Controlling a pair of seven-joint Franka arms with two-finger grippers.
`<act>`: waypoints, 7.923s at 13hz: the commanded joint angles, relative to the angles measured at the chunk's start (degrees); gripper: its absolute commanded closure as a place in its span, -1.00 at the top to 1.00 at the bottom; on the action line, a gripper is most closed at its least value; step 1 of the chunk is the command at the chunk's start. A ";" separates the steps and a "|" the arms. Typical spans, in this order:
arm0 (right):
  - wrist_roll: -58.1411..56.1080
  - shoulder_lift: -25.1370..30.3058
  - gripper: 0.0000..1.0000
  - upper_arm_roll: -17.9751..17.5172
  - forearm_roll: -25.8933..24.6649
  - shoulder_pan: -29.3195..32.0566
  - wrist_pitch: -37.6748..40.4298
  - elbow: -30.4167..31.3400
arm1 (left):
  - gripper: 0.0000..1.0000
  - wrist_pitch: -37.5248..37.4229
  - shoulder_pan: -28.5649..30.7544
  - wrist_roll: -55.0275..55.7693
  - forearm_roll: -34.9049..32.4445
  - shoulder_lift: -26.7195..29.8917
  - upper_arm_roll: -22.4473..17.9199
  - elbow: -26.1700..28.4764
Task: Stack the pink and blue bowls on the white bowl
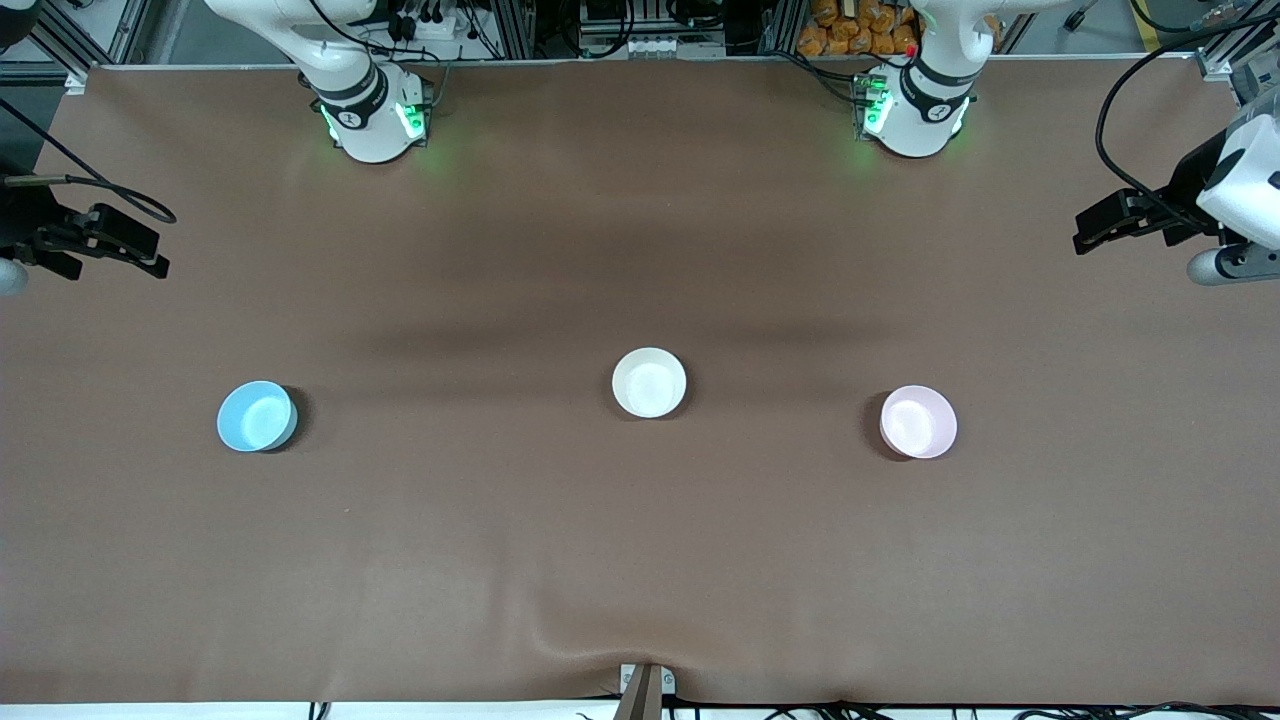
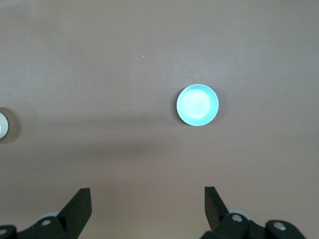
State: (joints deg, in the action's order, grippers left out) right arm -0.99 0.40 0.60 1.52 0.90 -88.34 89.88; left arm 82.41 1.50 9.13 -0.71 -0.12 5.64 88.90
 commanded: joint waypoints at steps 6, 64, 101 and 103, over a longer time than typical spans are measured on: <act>0.82 0.13 1.00 0.37 0.59 -1.07 -0.16 -0.15 | 1.00 0.46 0.79 -0.96 0.09 2.67 0.51 2.94; 0.82 0.13 1.00 0.46 0.50 -1.78 0.45 -0.06 | 1.00 24.83 2.11 -3.25 0.71 -6.64 3.49 12.74; 0.82 0.04 1.00 0.46 0.50 -1.61 0.36 -0.06 | -1.00 53.82 6.68 16.04 0.80 -20.53 15.95 24.75; 0.82 0.04 1.00 0.46 0.50 -1.61 0.36 -0.06 | -1.00 49.36 5.80 23.96 1.06 -21.31 22.37 19.24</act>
State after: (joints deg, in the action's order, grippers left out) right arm -0.88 0.39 0.77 1.53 -0.44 -88.26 89.93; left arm 136.47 7.57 26.89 -0.61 -21.87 23.35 112.25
